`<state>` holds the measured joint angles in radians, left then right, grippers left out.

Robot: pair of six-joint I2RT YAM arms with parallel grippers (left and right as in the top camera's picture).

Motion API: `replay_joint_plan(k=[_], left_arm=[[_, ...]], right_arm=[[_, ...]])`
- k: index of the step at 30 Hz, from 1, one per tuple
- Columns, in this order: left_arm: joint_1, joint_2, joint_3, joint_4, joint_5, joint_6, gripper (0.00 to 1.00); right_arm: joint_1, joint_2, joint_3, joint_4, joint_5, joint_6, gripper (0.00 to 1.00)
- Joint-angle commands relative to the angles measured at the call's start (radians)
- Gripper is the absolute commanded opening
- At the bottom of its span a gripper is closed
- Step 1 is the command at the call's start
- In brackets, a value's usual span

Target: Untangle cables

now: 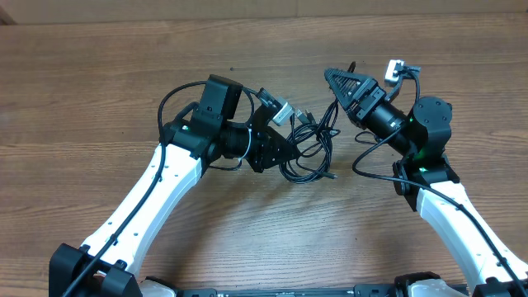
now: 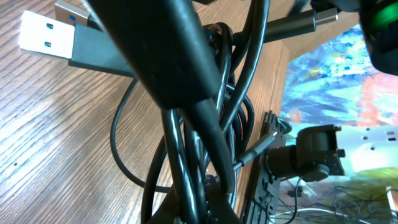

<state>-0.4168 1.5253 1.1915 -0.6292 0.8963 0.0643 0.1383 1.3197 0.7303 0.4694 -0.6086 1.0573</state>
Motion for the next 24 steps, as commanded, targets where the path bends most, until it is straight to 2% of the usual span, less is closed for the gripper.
replay_joint_plan(k=[1, 7, 11, 17, 24], left_arm=[[0.013, -0.009, 0.006, 0.006, -0.016, -0.021, 0.04], [0.097, -0.009, 0.006, 0.006, 0.000, -0.138, 0.04], [0.174, -0.009, 0.006, 0.006, 0.114, -0.148, 0.04], [0.221, -0.009, 0.006, 0.006, 0.278, -0.148, 0.04], [0.227, -0.009, 0.006, 0.006, 0.387, -0.146, 0.04]], right_arm=[[-0.003, -0.001, 0.010, -0.009, -0.049, 0.038, 1.00], [-0.003, -0.001, 0.010, -0.012, -0.059, 0.038, 1.00], [-0.004, -0.001, 0.010, -0.013, -0.060, 0.038, 1.00], [-0.005, -0.001, 0.010, -0.035, -0.044, 0.026, 1.00], [-0.005, -0.001, 0.010, -0.098, -0.022, -0.167, 1.00]])
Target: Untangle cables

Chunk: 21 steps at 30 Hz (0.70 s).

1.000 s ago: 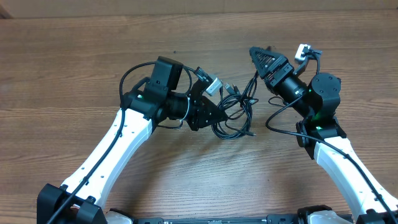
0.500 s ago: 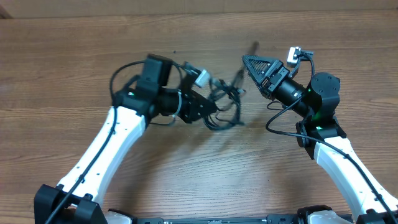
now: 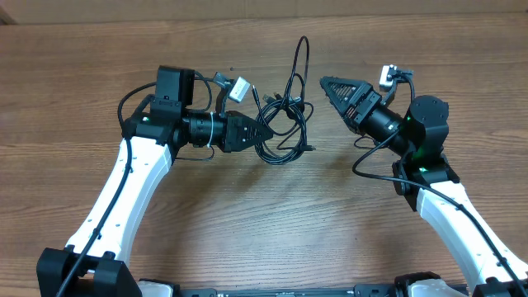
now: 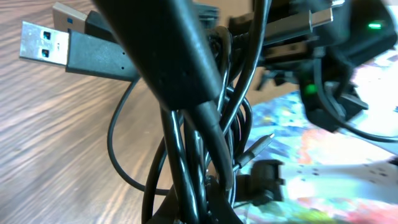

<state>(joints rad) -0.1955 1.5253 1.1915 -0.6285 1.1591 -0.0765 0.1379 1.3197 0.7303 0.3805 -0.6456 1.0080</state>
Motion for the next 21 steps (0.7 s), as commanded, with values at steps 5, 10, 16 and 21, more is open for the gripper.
replay_joint_plan(k=[5, 10, 16, 21], left_arm=[[0.006, -0.009, 0.006, 0.006, 0.148, 0.032, 0.04], [0.006, -0.009, 0.006, 0.009, 0.225, 0.110, 0.04], [0.006, -0.009, 0.006, 0.009, 0.229, 0.110, 0.04], [0.005, -0.009, 0.006, 0.009, 0.228, 0.110, 0.04]], right_arm=[[-0.004, -0.001, 0.010, -0.020, 0.007, -0.150, 1.00], [-0.004, -0.001, 0.010, -0.019, -0.030, -0.149, 0.98], [-0.004, -0.001, 0.010, -0.016, -0.038, -0.149, 0.96], [-0.004, -0.001, 0.010, -0.016, -0.037, -0.150, 0.96]])
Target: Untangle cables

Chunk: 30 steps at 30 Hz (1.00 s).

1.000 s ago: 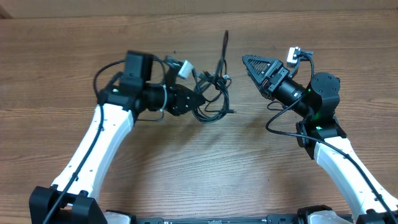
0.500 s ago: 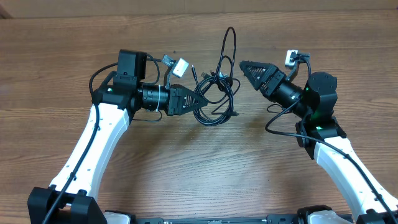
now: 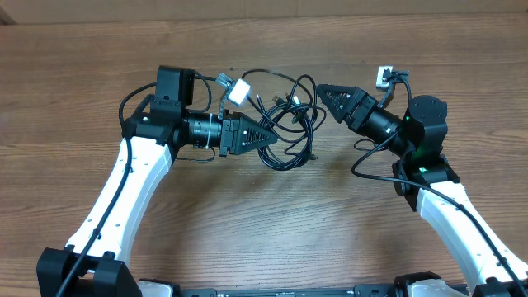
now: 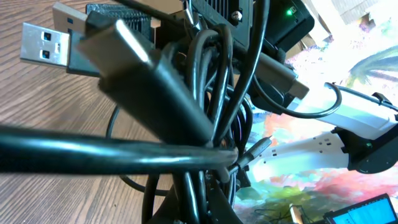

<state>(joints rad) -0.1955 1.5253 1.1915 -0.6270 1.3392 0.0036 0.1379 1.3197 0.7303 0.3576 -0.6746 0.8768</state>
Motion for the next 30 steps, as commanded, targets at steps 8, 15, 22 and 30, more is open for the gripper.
replay_joint_plan(k=[8, 15, 22, 30], left_arm=[[0.005, -0.009, 0.006, 0.007, 0.049, 0.026, 0.04], [0.006, -0.009, 0.006, 0.015, 0.050, -0.042, 0.04], [0.007, -0.009, 0.006, 0.079, 0.050, -0.363, 0.04], [0.007, -0.009, 0.006, 0.260, 0.155, -0.629, 0.04]], right_arm=[[-0.005, -0.001, 0.010, -0.027, 0.026, -0.071, 0.96], [-0.005, -0.001, 0.010, -0.056, 0.026, -0.210, 0.94], [-0.005, -0.001, 0.010, -0.089, 0.016, -0.497, 0.98], [-0.004, -0.001, 0.010, -0.152, 0.047, -0.708, 1.00]])
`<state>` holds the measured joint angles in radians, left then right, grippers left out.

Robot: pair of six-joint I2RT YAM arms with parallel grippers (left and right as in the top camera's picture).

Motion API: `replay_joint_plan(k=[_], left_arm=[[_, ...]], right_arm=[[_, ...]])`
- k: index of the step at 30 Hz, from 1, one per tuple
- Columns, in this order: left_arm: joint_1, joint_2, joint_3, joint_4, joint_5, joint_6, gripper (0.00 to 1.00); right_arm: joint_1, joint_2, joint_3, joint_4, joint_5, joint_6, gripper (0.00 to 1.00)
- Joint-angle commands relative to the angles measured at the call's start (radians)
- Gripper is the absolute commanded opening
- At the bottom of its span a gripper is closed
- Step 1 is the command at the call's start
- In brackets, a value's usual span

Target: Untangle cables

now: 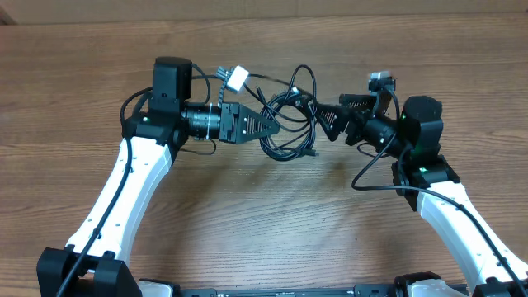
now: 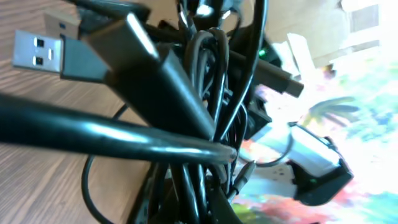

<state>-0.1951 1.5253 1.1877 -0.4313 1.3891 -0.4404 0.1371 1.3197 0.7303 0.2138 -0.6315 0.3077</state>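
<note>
A tangle of black cables [image 1: 289, 124] hangs just above the wooden table [image 1: 264, 231] between my two arms. My left gripper [image 1: 268, 128] points right and is shut on the tangle's left side. A white plug [image 1: 235, 78] sticks up behind it. In the left wrist view the bundle [image 2: 205, 124] fills the frame, with a USB-A plug [image 2: 37, 53] at the upper left. My right gripper [image 1: 323, 122] points left at the tangle's right edge with its jaws apart, a cable loop running up to them. Whether that loop touches a finger cannot be told.
The right arm's wrist and body [image 2: 314, 165] show behind the bundle in the left wrist view. Bare wood lies on all sides of the arms. A loop of the right arm's own cable [image 1: 367, 169] hangs beside its forearm.
My right gripper has moved left and down to the tangle's right edge, has turned, and its jaws now stand apart. My left gripper still holds the bundle, barely moved.
First my left gripper held the tangle low near the table's middle, the right gripper shut and off to the right. Then the left arm had drawn back left with the tangle raised. The right gripper was nearer each time and now stands open at the tangle.
</note>
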Motion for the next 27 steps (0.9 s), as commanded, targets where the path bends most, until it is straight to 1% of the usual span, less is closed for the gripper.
replay_joint_plan(k=[1, 5, 8, 11, 17, 18, 21, 23, 24, 27], left_arm=[[0.007, -0.009, 0.010, 0.100, 0.104, -0.251, 0.04], [0.007, -0.009, 0.010, 0.149, 0.101, -0.375, 0.04], [0.006, -0.009, 0.010, 0.149, 0.105, -0.460, 0.04], [0.005, -0.009, 0.010, 0.149, 0.104, -0.511, 0.04], [0.005, -0.009, 0.010, 0.149, 0.105, -0.518, 0.04], [0.005, -0.009, 0.010, 0.149, 0.107, -0.519, 0.04], [0.004, -0.009, 0.010, 0.148, 0.141, -0.518, 0.04], [0.003, -0.009, 0.010, 0.148, 0.166, -0.519, 0.04], [0.002, -0.009, 0.010, 0.149, 0.176, -0.518, 0.04], [-0.008, -0.009, 0.010, 0.149, 0.179, -0.518, 0.04]], right_arm=[[-0.003, -0.001, 0.010, -0.005, -0.040, -0.163, 1.00], [-0.002, -0.001, 0.010, 0.052, -0.167, -0.183, 1.00], [-0.002, -0.001, 0.010, 0.089, -0.174, -0.182, 1.00], [-0.002, -0.001, 0.010, 0.125, -0.179, -0.183, 1.00], [-0.002, -0.001, 0.010, 0.194, -0.249, -0.188, 0.98], [-0.002, -0.001, 0.010, 0.198, -0.255, -0.203, 0.98], [0.000, 0.003, 0.010, 0.195, -0.261, -0.290, 0.93], [0.000, 0.012, 0.010, 0.198, -0.262, -0.327, 0.92], [0.000, 0.016, 0.010, 0.197, -0.266, -0.347, 0.91], [0.000, 0.030, 0.010, 0.205, -0.304, -0.414, 0.81]])
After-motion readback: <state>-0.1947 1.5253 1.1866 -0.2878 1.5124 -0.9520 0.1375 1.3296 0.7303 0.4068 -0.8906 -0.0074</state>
